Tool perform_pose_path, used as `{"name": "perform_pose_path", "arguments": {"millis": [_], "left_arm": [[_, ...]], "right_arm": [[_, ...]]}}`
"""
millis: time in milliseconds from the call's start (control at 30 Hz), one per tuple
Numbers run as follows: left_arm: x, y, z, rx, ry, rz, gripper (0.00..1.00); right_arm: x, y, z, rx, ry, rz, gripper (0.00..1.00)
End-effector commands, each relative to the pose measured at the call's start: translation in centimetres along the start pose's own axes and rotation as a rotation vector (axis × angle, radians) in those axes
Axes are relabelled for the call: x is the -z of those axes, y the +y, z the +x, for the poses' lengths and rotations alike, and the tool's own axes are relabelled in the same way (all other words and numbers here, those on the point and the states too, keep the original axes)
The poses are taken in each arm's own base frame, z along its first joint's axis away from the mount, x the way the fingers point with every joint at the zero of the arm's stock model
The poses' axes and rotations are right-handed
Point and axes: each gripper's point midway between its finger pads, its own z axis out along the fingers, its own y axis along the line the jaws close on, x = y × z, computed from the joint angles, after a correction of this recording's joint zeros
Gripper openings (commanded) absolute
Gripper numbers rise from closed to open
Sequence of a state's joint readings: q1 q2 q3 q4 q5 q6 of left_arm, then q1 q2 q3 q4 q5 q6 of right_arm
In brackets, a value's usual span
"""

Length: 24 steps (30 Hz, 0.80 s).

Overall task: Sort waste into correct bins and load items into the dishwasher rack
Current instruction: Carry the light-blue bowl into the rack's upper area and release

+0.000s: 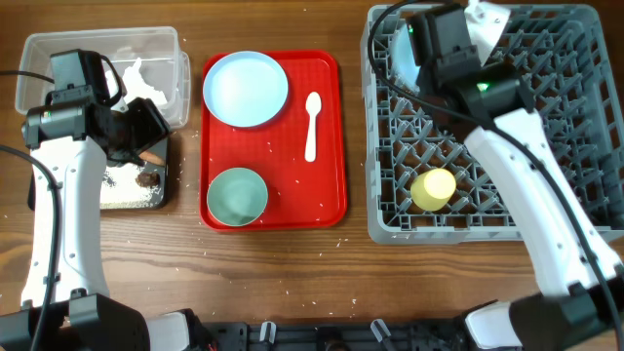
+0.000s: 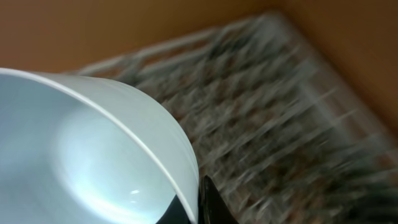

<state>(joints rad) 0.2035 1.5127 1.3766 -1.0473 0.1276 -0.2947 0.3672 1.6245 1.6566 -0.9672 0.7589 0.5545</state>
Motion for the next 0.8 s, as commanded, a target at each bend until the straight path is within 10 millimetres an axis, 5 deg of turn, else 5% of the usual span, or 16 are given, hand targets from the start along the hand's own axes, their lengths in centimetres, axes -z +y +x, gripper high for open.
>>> {"name": "perform_pose_path", "arguments": {"millis": [0, 233, 433, 567, 767], "left_arm": [[0.0, 0.1, -0.4, 0.012, -0.009, -0.005, 0.63], [0.0, 0.1, -0.4, 0.012, -0.009, -0.005, 0.64], [0.0, 0.1, -0.4, 0.011, -0.009, -0.005, 0.64], [0.0, 0.1, -0.4, 0.011, -0.009, -0.005, 0.64], [0.0, -0.1, -1.0, 0.009, -0.030, 0.003, 0.67]], "right_arm": [[-2.8, -2.0, -2.0, 0.225, -0.146, 0.330, 0.04], [-9.9, 3.8, -3.9, 0.624, -0.228, 0.608, 0.04], [-14.4, 5.0, -2.3, 0.664, -0.216, 0.675, 0.04], [-16.2, 4.9, -1.0, 0.701, -0.188, 0.679, 0.04], [-14.7, 7.9, -0.2, 0.745, -0.223, 0.621, 0.04]]}}
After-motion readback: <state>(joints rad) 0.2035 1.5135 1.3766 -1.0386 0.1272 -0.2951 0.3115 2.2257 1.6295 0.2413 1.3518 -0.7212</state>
